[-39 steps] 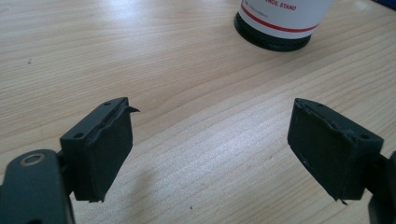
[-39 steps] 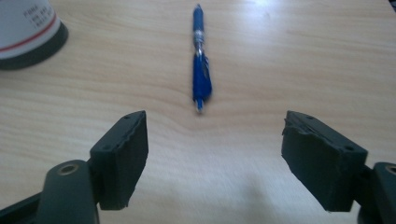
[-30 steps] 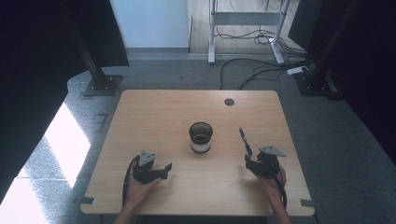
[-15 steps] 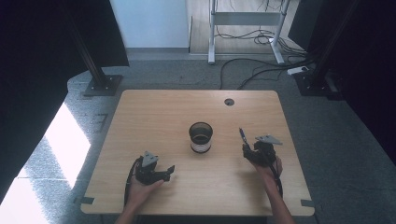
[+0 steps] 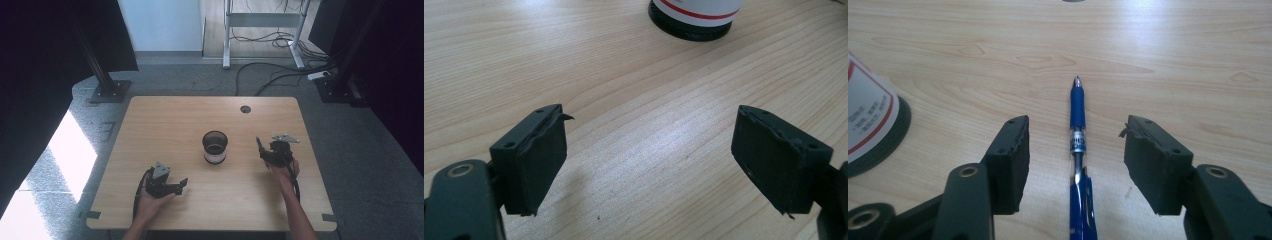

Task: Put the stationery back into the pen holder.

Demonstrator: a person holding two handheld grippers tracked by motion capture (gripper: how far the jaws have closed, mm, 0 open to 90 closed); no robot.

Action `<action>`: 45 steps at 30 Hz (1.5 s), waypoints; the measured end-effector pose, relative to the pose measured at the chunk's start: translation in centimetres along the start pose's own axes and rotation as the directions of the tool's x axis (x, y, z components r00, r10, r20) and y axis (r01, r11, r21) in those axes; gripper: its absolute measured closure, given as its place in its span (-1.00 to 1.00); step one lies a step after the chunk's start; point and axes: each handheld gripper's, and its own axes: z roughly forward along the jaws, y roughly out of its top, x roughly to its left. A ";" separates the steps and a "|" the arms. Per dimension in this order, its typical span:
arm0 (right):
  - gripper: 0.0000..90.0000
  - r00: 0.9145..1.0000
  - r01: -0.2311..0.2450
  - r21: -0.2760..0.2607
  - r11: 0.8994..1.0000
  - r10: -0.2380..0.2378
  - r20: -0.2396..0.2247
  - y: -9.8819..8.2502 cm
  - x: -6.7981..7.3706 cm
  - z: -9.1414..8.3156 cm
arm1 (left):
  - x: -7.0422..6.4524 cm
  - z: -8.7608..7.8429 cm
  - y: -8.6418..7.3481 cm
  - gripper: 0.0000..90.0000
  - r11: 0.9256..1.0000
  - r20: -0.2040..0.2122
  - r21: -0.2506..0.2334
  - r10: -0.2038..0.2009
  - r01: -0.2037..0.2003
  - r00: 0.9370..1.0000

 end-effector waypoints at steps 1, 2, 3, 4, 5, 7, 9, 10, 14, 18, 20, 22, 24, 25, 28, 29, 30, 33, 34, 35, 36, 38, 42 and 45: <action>-0.05 1.000 -0.001 0.014 1.000 0.001 -0.002 0.2 0.0 0.3 | 0.0 0.0 0.0 -0.67 1.000 0.000 0.000 0.000 0.000 1.000; -0.05 1.000 0.003 0.021 1.000 -0.003 -0.005 0.4 0.0 0.6 | 0.0 0.0 0.0 -0.67 1.000 0.002 0.000 -0.001 0.001 1.000; -0.05 1.000 0.005 0.027 1.000 -0.005 -0.003 0.5 0.1 0.8 | 0.0 0.0 0.0 -0.67 1.000 0.004 0.000 -0.002 0.002 1.000; -0.05 1.000 0.010 0.030 0.999 -0.010 0.000 0.7 0.1 1.1 | 0.1 0.0 0.0 -0.66 1.000 0.005 0.000 -0.002 0.002 1.000; -0.04 1.000 0.013 0.022 1.000 -0.013 -0.001 0.9 0.1 1.4 | 0.1 0.0 0.0 -0.66 1.000 0.007 0.001 -0.002 0.002 1.000; -0.05 1.000 0.014 0.038 0.999 -0.014 -0.012 1.2 0.0 2.1 | 0.1 0.0 0.0 -0.66 1.000 0.011 0.005 0.002 -0.002 1.000; -0.05 1.000 0.009 0.049 0.999 -0.008 -0.009 1.5 -0.3 2.7 | 0.2 -0.1 0.0 -0.66 1.000 0.011 0.005 0.002 -0.002 1.000; -0.04 1.000 0.006 0.045 0.999 -0.005 -0.008 1.6 -0.3 3.0 | 0.2 -0.1 0.0 -0.66 1.000 0.010 0.004 0.001 -0.001 1.000; -0.03 1.000 -0.017 0.051 0.999 0.018 -0.010 1.5 -0.8 4.2 | 0.3 -0.1 0.0 -0.66 1.000 0.012 0.002 -0.005 0.005 1.000; -0.03 0.999 -0.042 0.057 0.997 0.042 -0.008 1.2 -1.4 5.1 | 0.3 -0.1 -0.1 -0.66 1.000 0.014 0.007 -0.002 0.001 1.000; -0.03 0.999 -0.049 0.058 0.997 0.050 -0.007 1.1 -1.7 5.5 | 0.3 -0.1 -0.1 -0.66 1.000 0.014 0.008 -0.002 0.002 1.000; -0.04 0.998 -0.062 0.070 0.996 0.062 -0.002 1.1 -1.7 6.0 | 0.4 0.0 -0.1 -0.66 1.000 0.014 0.008 -0.004 0.004 1.000; -0.06 0.998 -0.059 0.094 0.994 0.059 0.001 1.3 -1.8 6.4 | 0.4 -0.1 -0.1 -0.66 1.000 0.013 0.007 -0.007 0.007 1.000; -0.05 0.998 -0.058 0.090 0.994 0.058 0.005 1.4 -1.7 6.5 | 0.4 -0.1 -0.1 -0.66 1.000 0.012 0.006 -0.008 0.008 1.000; -0.04 0.999 -0.038 0.097 0.995 0.037 0.014 1.8 -1.4 6.9 | 0.5 -0.1 -0.1 -0.66 1.000 0.013 0.004 -0.010 0.010 1.000; -0.04 0.999 -0.034 0.105 0.994 0.032 0.020 2.0 -1.3 7.0 | 0.5 -0.2 -0.1 -0.66 1.000 0.013 0.004 -0.010 0.010 1.000; -0.04 0.999 -0.031 0.108 0.994 0.028 0.026 2.1 -1.2 7.2 | 0.5 -0.2 -0.1 -0.66 1.000 0.013 0.003 -0.010 0.010 1.000; 0.02 0.999 -0.025 0.116 0.993 0.021 0.034 2.3 -1.0 7.6 | 0.5 -0.3 -0.1 -0.65 1.000 0.009 -0.007 -0.005 0.005 1.000; 0.04 0.999 -0.017 0.116 0.993 0.013 0.041 2.3 -0.9 7.7 | 0.5 -0.3 -0.1 -0.65 1.000 0.009 -0.007 -0.005 0.005 1.000; 0.06 0.999 -0.013 0.120 0.993 0.008 0.044 2.3 -0.9 7.8 | 0.6 -0.3 -0.1 -0.65 1.000 0.009 -0.007 -0.006 0.006 1.000; 0.07 0.999 -0.010 0.125 0.992 0.005 0.044 2.2 -0.8 7.9 | 0.6 -0.3 -0.1 -0.65 1.000 0.009 -0.007 -0.007 0.007 1.000; 0.10 0.999 -0.004 0.125 0.992 -0.003 0.052 2.2 -0.7 7.9 | 0.6 -0.3 -0.1 -0.65 1.000 0.009 -0.007 -0.007 0.007 1.000; 0.18 0.997 0.012 0.132 0.991 -0.023 0.079 2.1 -0.4 7.8 | 0.5 -0.4 0.0 -0.65 1.000 0.030 -0.008 -0.014 0.014 0.999; 0.23 0.995 0.015 0.137 0.990 -0.027 0.091 2.0 -0.3 7.7 | 0.3 -0.4 0.1 -0.65 1.000 0.024 -0.008 -0.009 0.009 1.000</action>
